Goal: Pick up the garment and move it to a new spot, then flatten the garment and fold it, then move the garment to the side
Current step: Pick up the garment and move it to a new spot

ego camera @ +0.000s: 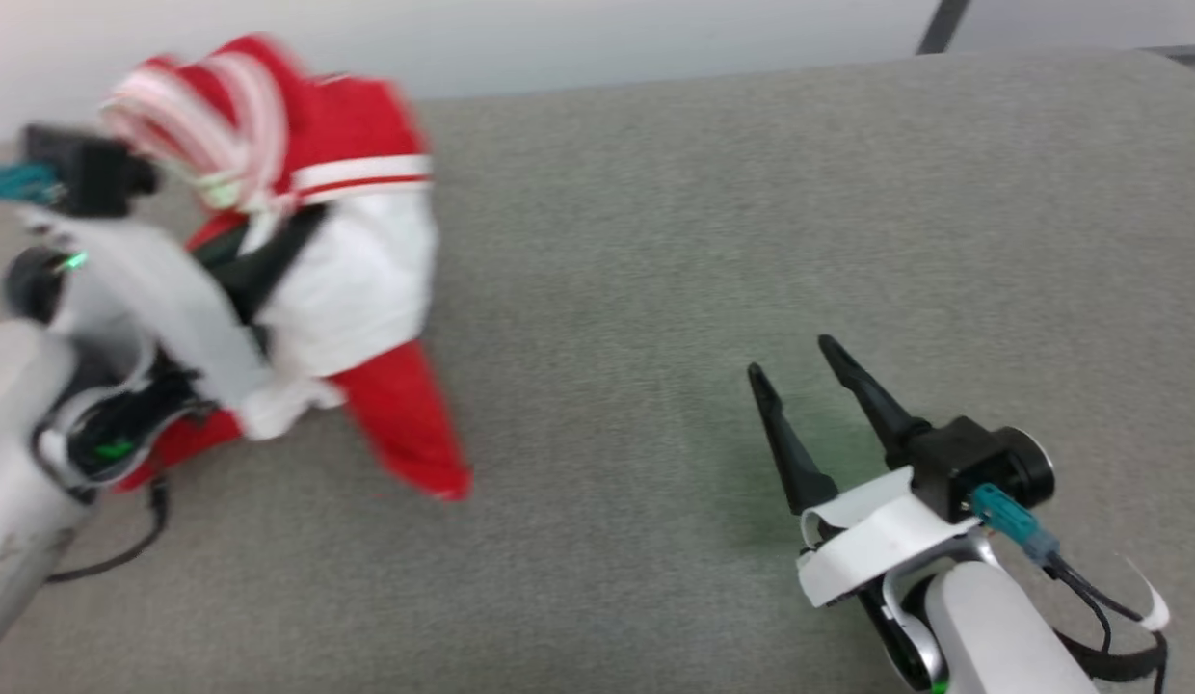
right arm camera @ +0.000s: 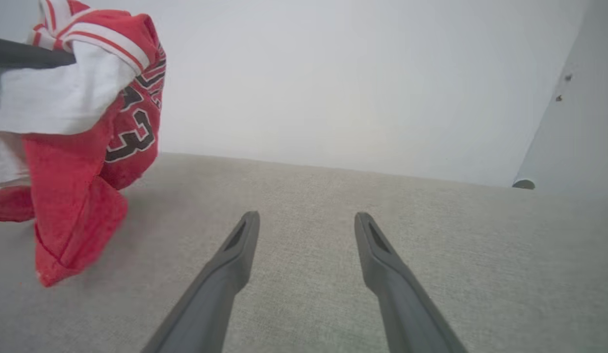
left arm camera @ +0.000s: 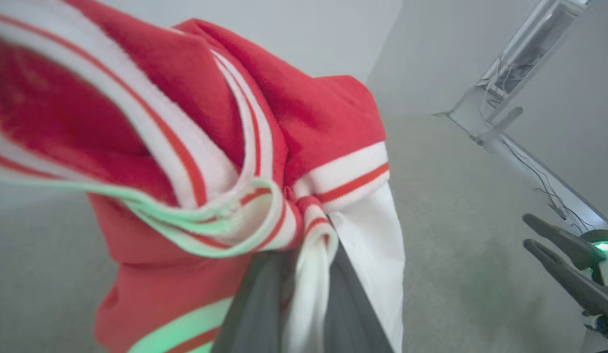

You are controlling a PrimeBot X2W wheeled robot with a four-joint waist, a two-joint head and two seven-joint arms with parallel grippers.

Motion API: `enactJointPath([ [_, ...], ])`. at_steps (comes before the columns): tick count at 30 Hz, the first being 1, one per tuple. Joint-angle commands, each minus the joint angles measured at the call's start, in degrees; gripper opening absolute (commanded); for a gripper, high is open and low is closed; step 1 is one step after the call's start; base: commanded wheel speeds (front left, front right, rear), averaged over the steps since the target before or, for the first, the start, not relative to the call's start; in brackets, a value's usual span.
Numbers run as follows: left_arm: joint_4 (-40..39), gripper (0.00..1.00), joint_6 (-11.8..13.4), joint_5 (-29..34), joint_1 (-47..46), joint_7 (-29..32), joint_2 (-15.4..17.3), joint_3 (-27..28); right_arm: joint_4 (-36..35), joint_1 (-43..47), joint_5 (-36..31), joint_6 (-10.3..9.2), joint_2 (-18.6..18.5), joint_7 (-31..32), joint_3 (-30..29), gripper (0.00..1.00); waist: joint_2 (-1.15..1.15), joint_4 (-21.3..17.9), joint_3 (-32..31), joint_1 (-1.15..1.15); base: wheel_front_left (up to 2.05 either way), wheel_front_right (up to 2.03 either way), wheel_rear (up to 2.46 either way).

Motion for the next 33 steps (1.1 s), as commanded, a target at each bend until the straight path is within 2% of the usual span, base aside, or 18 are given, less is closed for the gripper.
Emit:
enactJointPath([
  [1,-2.7,0.0,0.0,-0.3,-1.7,0.7,-0.4,-0.9,-0.7,1.2,0.4,-0.04,0.1,-0.3,-0.8,1.0,0.0,-2.9,-0.1,0.0,0.0,0.0,0.0],
  [7,-11.2,0.0,0.0,-3.2,-6.0,3.3,-3.9,-3.9,-3.8,3.1,3.2,-0.04,0.2,-0.2,-3.0,1.0,0.0,-8.0,1.8,0.0,0.0,0.0,0.0],
  [12,-12.8,0.0,0.0,-5.6,-7.7,6.8,-7.4,-7.3,-6.5,4.4,5.9,-0.04,0.2,-0.2,-5.5,1.0,0.0,-13.0,4.3,0.0,0.0,0.0,0.0],
  [16,-8.6,0.0,0.0,-6.2,-7.8,8.6,-9.7,-10.6,-8.3,5.2,8.0,-0.04,0.2,-0.2,-7.6,1.0,0.0,-16.3,6.7,0.0,0.0,0.0,0.0],
  [23,6.4,0.0,0.0,-4.4,-9.1,10.6,-11.8,-16.6,-10.4,6.2,12.9,-0.04,0.2,-0.2,-8.2,1.0,0.0,-21.6,11.0,0.0,0.0,0.0,0.0],
  [28,14.3,0.0,0.2,-2.7,-10.0,12.6,-11.9,-20.6,-11.2,7.0,15.3,-0.04,0.2,-0.2,-7.2,1.0,0.0,-24.4,13.4,0.0,0.0,0.0,0.0],
  [33,18.7,0.0,0.6,-0.8,-9.2,16.8,-12.3,-23.8,-11.9,6.7,16.8,-0.04,0.2,-0.2,-6.8,1.0,0.0,-25.5,14.9,0.0,0.0,0.0,0.0],
])
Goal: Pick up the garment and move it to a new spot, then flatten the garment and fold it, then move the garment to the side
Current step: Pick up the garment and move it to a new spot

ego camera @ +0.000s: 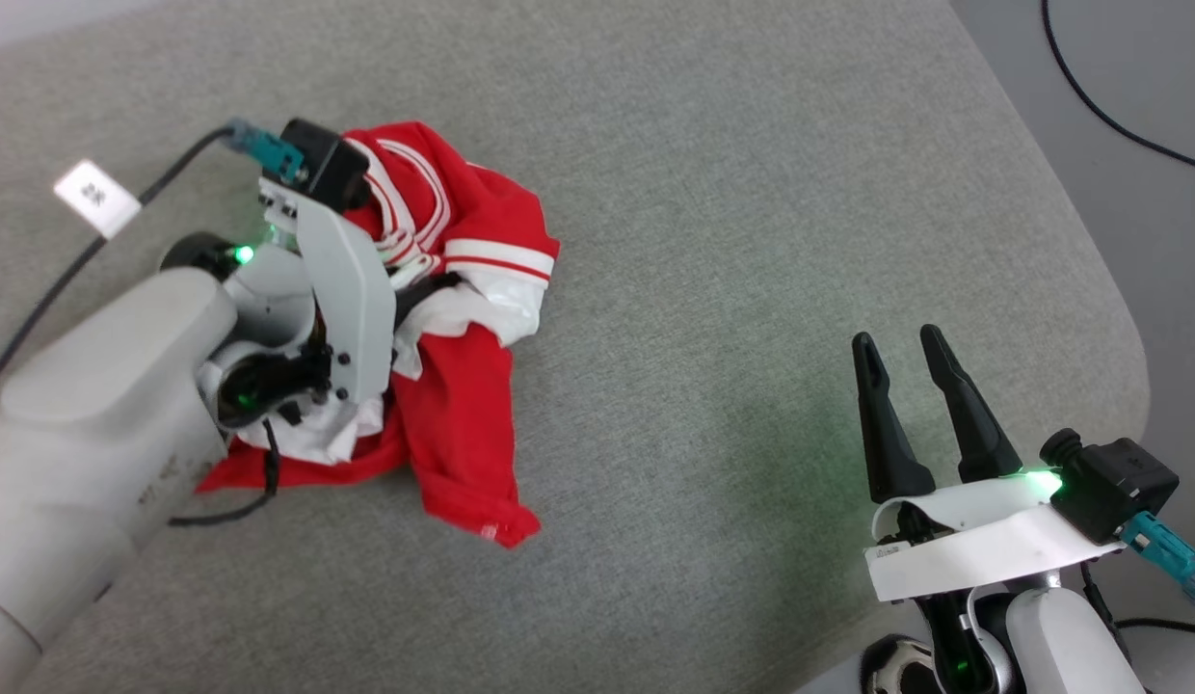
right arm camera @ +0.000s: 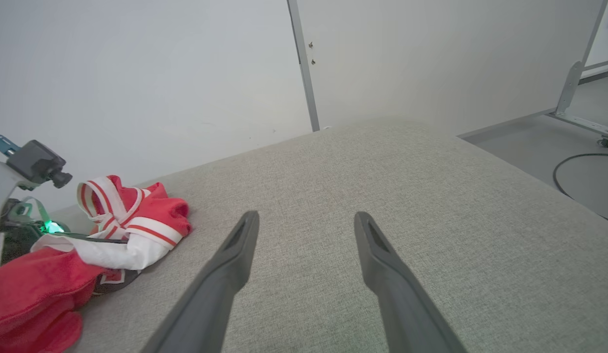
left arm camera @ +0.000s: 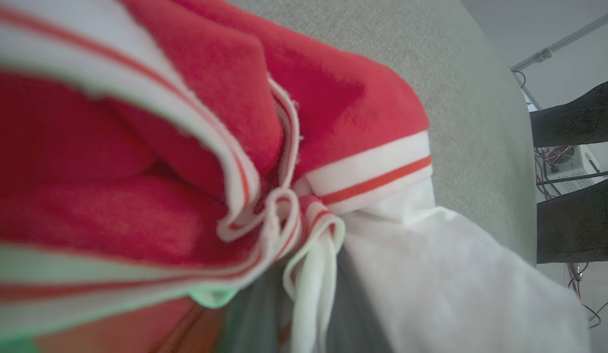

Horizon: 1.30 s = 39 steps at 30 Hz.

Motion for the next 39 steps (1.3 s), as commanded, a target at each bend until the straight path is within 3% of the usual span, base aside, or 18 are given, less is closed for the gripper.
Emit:
enactJointPath([
  [1,4.0,0.0,1.3,1.7,4.2,3.0,0.1,-3.6,-0.4,-0.3,0.8,-0.04,0.2,0.0,0.1,1.0,0.0,-2.5,2.8,0.0,0.0,0.0,0.0],
  [6,5.6,0.0,1.5,3.0,5.0,3.7,-0.5,-4.5,-0.7,-1.1,0.6,-0.04,0.2,0.0,0.6,1.0,0.0,-2.3,3.0,0.0,0.0,0.0,0.0],
  [7,5.4,0.09,1.5,3.2,5.0,3.3,-0.7,-4.7,-0.6,-1.2,0.3,-0.04,0.2,0.0,0.6,1.0,0.0,-2.0,2.8,0.0,0.0,0.0,0.0],
  [8,5.1,0.27,1.5,3.2,4.9,2.4,-1.0,-4.8,-0.7,-1.3,-0.1,-0.04,0.2,0.0,0.7,1.0,0.0,-1.6,2.6,0.0,0.0,0.0,0.0],
  [9,4.7,0.56,1.5,3.3,4.6,1.6,-1.4,-4.8,-0.6,-1.3,-0.5,-0.04,0.2,0.0,0.5,1.0,0.0,-1.0,2.2,0.0,0.0,0.0,0.0],
  [10,3.9,0.97,1.5,3.1,4.4,0.8,-1.6,-4.7,-0.4,-1.3,-1.0,-0.04,0.2,0.0,0.5,1.0,0.0,-0.4,1.8,0.0,0.0,0.0,0.0],
  [11,3.2,1.0,1.4,2.6,4.2,0.0,-2.0,-4.7,-0.2,-1.4,-1.7,-0.04,0.2,0.0,0.4,1.0,0.0,0.5,1.2,0.0,0.0,0.0,0.0],
  [18,-2.3,1.0,0.8,-1.6,1.3,-9.2,-5.1,-2.9,1.9,-2.3,-7.4,-0.04,0.2,0.0,-1.0,1.0,0.0,9.8,-3.8,0.0,0.0,0.0,0.0],
  [30,-9.8,1.0,0.7,-8.8,9.4,-29.5,-4.2,0.0,8.9,-2.3,-15.6,-0.04,0.1,0.0,-2.4,1.0,0.0,25.8,-13.0,0.0,0.0,0.0,0.0],
  [39,-7.1,1.0,0.7,-9.0,20.9,-34.0,-2.3,2.5,11.2,0.9,-16.4,-0.04,-1.2,0.0,-5.7,1.0,0.0,32.7,-17.8,0.0,0.0,0.0,0.0],
])
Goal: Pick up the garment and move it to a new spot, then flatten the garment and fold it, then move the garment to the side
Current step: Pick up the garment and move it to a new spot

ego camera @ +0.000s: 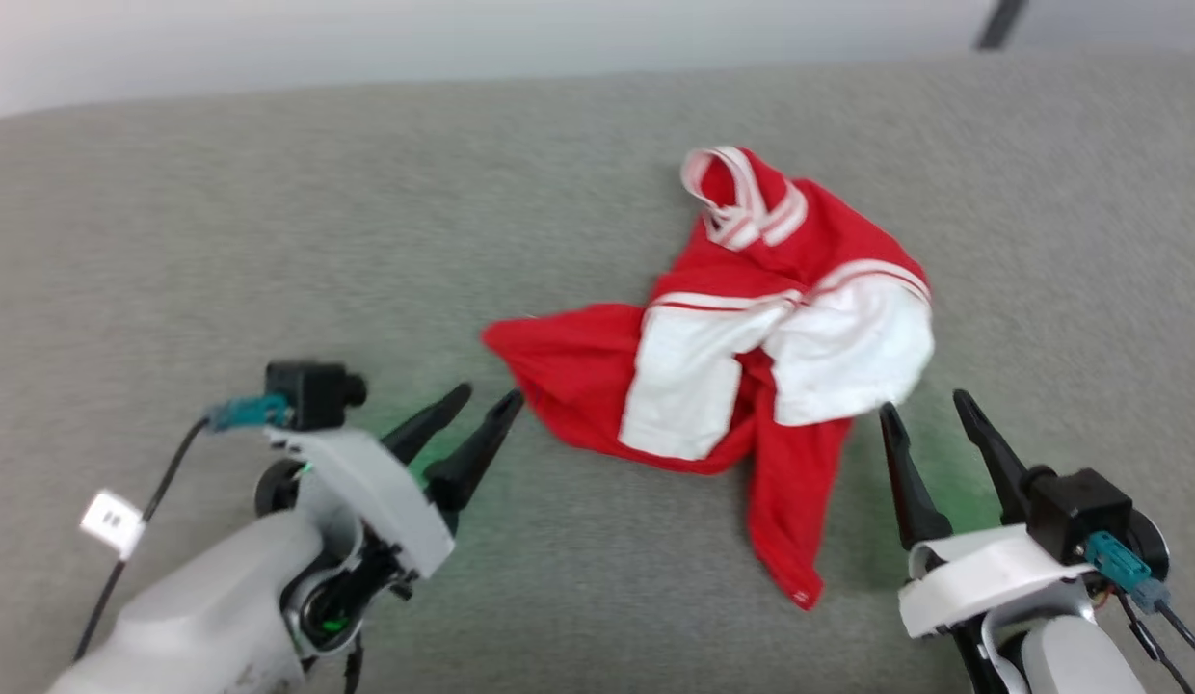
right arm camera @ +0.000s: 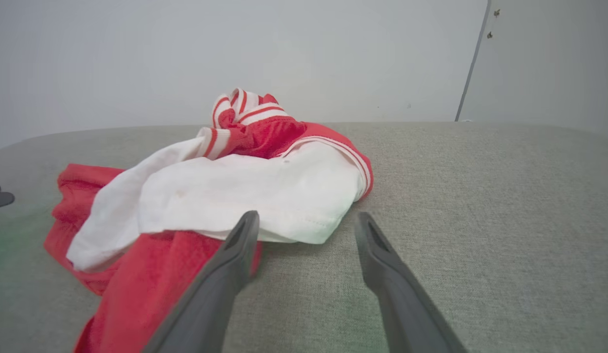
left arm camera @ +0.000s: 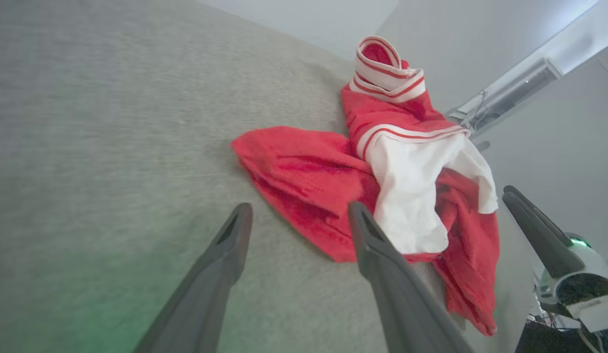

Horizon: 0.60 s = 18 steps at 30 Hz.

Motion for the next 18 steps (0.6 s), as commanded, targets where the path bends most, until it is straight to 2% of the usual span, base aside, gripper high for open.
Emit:
enactJointPath([
  [1,0.4,1.0,0.2,0.3,2.0,-0.3,0.2,1.4,0.2,1.2,0.1,-0.04,-0.5,0.0,-0.4,1.0,0.0,7.3,-7.0,0.0,0.0,0.0,0.0],
  [10,1.5,1.0,0.2,8.8,15.3,-0.2,0.8,17.0,0.8,6.1,1.0,-0.04,-2.9,0.1,-2.9,1.0,0.0,10.3,-10.6,0.0,0.0,0.0,0.0],
  [15,1.1,1.0,0.2,17.9,23.2,-0.3,1.0,28.5,0.1,7.9,1.6,-0.04,-4.1,0.6,-4.5,1.0,0.0,10.4,-11.6,0.0,0.0,0.0,0.0],
  [18,-0.8,1.0,0.9,25.2,28.1,-0.2,-0.8,36.1,-0.8,8.6,1.8,-0.04,-4.3,0.9,-5.7,1.0,0.0,10.2,-11.8,0.0,0.0,0.0,0.0],
])
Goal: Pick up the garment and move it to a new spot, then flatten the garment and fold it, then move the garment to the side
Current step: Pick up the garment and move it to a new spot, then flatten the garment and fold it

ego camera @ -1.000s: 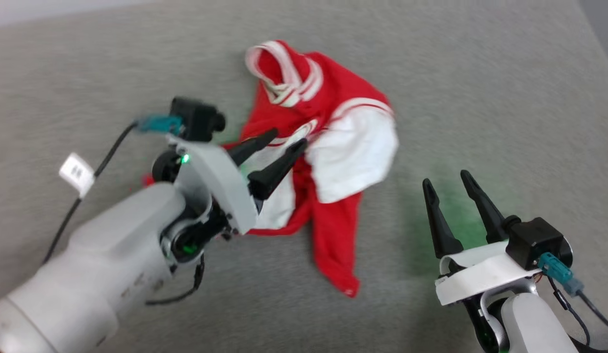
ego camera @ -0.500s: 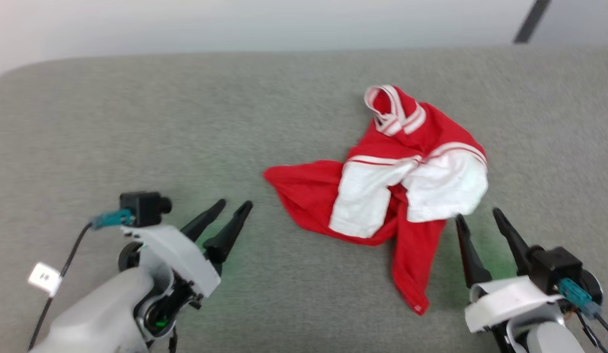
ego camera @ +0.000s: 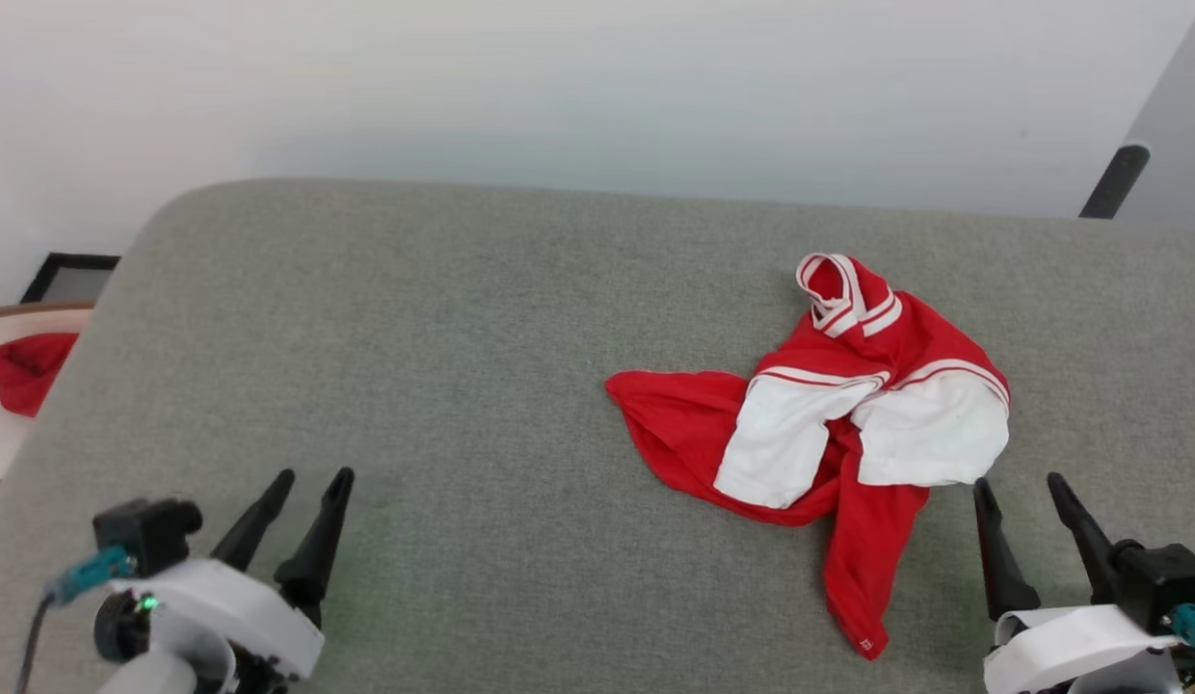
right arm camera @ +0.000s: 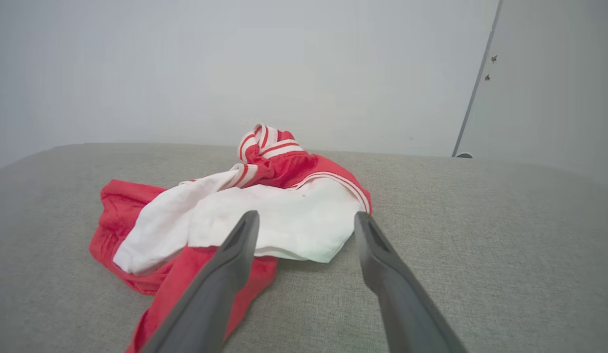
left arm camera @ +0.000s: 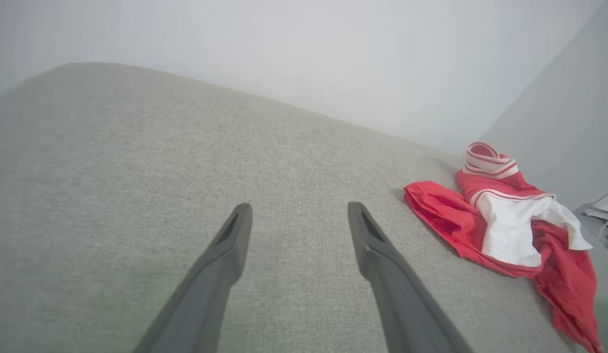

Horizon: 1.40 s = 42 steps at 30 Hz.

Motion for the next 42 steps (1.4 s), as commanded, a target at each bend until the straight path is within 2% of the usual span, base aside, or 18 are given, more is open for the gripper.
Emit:
enactJointPath([
  [1,-1.1,1.0,0.5,3.6,2.8,0.0,-1.3,3.5,-0.6,0.7,0.3,-0.04,-0.1,0.3,-0.6,1.0,0.0,0.4,-0.6,0.0,0.0,0.0,0.0],
  [5,-4.3,1.0,1.0,12.1,8.8,0.0,-5.1,14.4,-2.0,1.3,0.6,-0.05,-0.2,0.8,-1.7,1.0,0.0,-0.3,-0.5,0.0,0.0,0.0,0.0],
  [9,-7.9,1.0,0.7,21.5,13.0,0.0,-8.6,22.5,-3.5,1.1,0.8,-0.04,-0.1,1.3,-2.3,1.0,0.0,-0.8,-0.4,0.0,0.0,0.0,0.0],
  [14,-12.5,1.0,0.2,32.5,15.3,0.0,-11.4,28.7,-5.1,0.2,1.1,-0.04,0.2,1.5,-2.8,1.0,0.0,-1.4,-0.6,0.0,0.0,0.0,0.0],
  [17,-14.3,1.0,-0.2,36.5,16.3,0.0,-12.9,30.4,-5.9,0.0,1.2,-0.04,0.7,1.4,-2.8,1.0,0.0,-1.8,-0.8,0.0,0.0,0.0,0.0],
  [23,-13.7,1.0,-0.5,38.5,17.8,0.0,-15.2,30.8,-5.2,1.3,0.9,-0.05,1.5,1.4,-1.9,1.0,0.0,-2.3,-1.4,0.0,0.0,0.0,0.0],
  [42,-14.4,1.0,-0.6,38.1,18.2,0.0,-15.1,29.7,-4.4,0.3,0.2,-0.04,1.6,1.0,-1.2,1.0,0.0,-2.3,-0.9,0.0,0.0,0.0,0.0],
])
